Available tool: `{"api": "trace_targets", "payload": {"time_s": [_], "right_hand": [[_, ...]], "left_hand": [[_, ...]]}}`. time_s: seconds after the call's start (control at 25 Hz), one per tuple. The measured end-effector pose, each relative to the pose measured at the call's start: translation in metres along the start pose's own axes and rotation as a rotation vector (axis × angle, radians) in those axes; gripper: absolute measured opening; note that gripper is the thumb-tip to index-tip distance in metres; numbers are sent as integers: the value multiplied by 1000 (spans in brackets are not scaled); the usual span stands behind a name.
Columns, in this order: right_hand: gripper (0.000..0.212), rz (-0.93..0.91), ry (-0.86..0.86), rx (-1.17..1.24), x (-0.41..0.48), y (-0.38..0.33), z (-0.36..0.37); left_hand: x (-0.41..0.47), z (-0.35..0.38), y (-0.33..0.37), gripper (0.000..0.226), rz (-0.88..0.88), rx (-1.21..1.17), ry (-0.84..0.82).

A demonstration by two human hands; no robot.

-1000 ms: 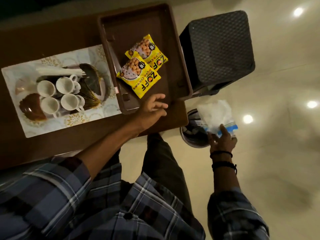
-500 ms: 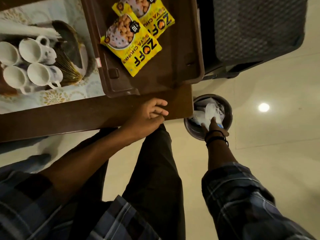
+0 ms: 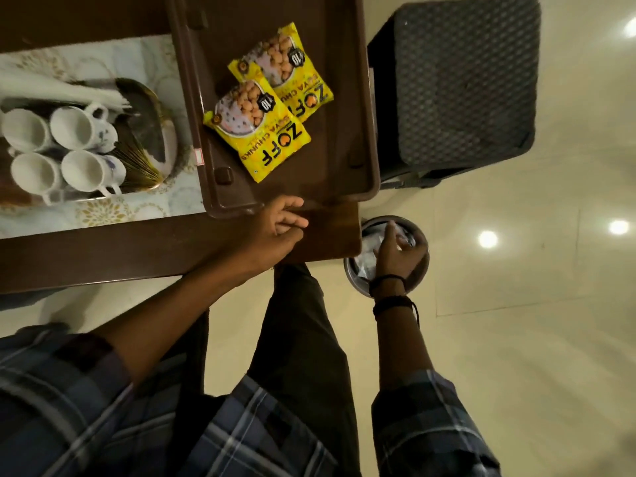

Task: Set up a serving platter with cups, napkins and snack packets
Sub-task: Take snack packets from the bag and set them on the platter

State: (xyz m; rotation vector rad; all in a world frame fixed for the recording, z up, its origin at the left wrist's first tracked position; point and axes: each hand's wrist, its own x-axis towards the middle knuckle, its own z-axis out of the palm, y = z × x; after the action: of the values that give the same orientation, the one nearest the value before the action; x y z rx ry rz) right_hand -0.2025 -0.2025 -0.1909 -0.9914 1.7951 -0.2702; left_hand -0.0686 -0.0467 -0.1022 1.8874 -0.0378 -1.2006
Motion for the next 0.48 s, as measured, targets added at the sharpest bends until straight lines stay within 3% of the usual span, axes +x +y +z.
{"api": "trace_targets", "payload": {"time_s": [0.32,0.4,0.48], "right_hand": [[48,-630,-237,-187,-96,-77,71],[47,-629,-389,-303,-99,-83,96],[45,-554,-438,-507,-89,-86,124]], "left_hand": [[1,-51,19,44,17,-8,122],[7,-60,18,44,6,-17,168],[12,-67,16,44,-14,-3,191]]}}
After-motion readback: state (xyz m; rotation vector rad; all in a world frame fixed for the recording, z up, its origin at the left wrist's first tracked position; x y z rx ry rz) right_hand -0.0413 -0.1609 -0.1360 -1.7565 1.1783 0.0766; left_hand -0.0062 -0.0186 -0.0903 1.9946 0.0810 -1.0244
